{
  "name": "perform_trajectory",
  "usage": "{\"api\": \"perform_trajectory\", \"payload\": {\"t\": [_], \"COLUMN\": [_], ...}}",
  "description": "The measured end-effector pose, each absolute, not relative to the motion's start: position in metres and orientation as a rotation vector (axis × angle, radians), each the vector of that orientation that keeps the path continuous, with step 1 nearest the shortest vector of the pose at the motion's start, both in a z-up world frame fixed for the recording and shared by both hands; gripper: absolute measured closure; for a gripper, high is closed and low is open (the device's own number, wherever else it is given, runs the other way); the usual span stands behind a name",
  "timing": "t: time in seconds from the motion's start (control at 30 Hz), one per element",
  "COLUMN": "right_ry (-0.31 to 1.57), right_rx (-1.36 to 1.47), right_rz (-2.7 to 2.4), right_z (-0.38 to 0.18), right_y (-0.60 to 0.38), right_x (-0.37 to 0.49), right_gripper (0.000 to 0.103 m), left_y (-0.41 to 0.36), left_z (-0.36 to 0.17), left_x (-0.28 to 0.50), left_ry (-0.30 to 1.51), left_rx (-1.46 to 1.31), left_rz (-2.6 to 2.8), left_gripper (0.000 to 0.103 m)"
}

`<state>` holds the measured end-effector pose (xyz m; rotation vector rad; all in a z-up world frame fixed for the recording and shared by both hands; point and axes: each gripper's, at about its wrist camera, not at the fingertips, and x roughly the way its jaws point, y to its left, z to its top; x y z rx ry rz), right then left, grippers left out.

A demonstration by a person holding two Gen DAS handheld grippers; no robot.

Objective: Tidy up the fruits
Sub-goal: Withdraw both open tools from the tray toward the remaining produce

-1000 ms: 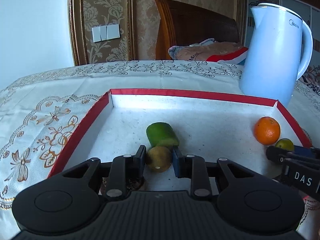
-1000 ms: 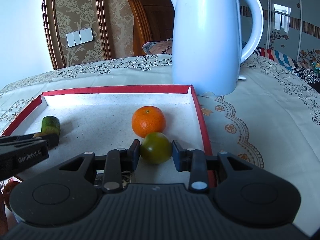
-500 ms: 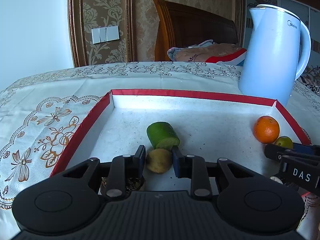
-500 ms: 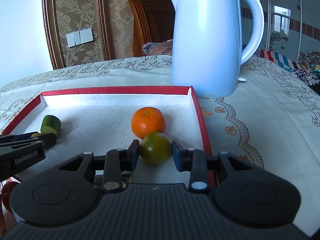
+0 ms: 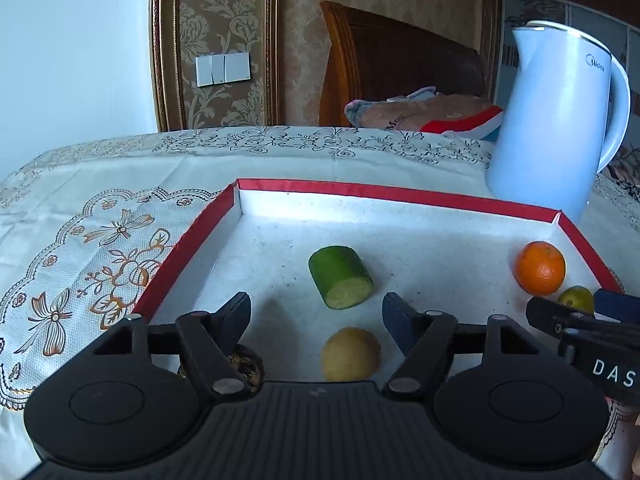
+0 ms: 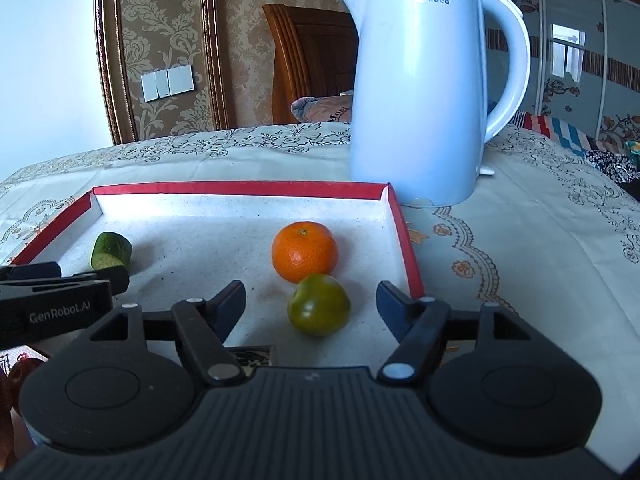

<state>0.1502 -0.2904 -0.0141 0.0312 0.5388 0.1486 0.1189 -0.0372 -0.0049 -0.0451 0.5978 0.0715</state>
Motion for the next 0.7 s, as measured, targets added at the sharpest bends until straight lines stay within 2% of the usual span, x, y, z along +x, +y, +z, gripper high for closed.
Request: {"api": "perform_trajectory", "payload": {"t": [0.33,0.47,0.7], "right_ry": [0.53,0.514,0.508], "right_rx": [0.044,0.042,0.059], "right_rz": [0.161,0.153,0.151], "right_z": [-0.0134,-0.0125,-0.0126], "right_y": [-0.2923,-0.2921,-0.2953], "right_x": [0.1479,0.1443,0.1405], "right_gripper": [0.024,0.016,0.014], "left_y": [-0.0387,-0.0401,-0.0408], "left_z": [-0.0055,-0.0057,-0.0045], "left_x": [0.1177,0.116,0.1093], "left_ry": [0.596,0.593,0.578], "left_rx": [-0.027,-0.017,-0.001], "left_rz": [0.067,0.067,0.059], "left_gripper": [0.03,0.03,0.03]}}
